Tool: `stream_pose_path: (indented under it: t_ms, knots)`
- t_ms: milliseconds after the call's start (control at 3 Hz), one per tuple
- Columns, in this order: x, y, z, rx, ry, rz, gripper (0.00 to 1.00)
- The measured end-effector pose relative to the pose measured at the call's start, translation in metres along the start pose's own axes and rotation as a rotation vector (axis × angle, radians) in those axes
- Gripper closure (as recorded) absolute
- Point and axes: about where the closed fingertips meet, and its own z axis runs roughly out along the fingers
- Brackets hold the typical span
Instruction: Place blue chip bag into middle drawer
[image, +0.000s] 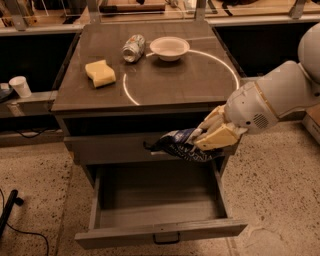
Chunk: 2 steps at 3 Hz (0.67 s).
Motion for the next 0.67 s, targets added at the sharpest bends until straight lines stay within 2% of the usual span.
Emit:
stream_pose_path:
  t_ms: [333, 667]
  knots:
    - [0.019, -0.012, 0.016, 0.033, 0.04, 0.083, 1.0]
    - [0.06, -0.032, 0.045, 0.067, 0.034, 0.186, 1.0]
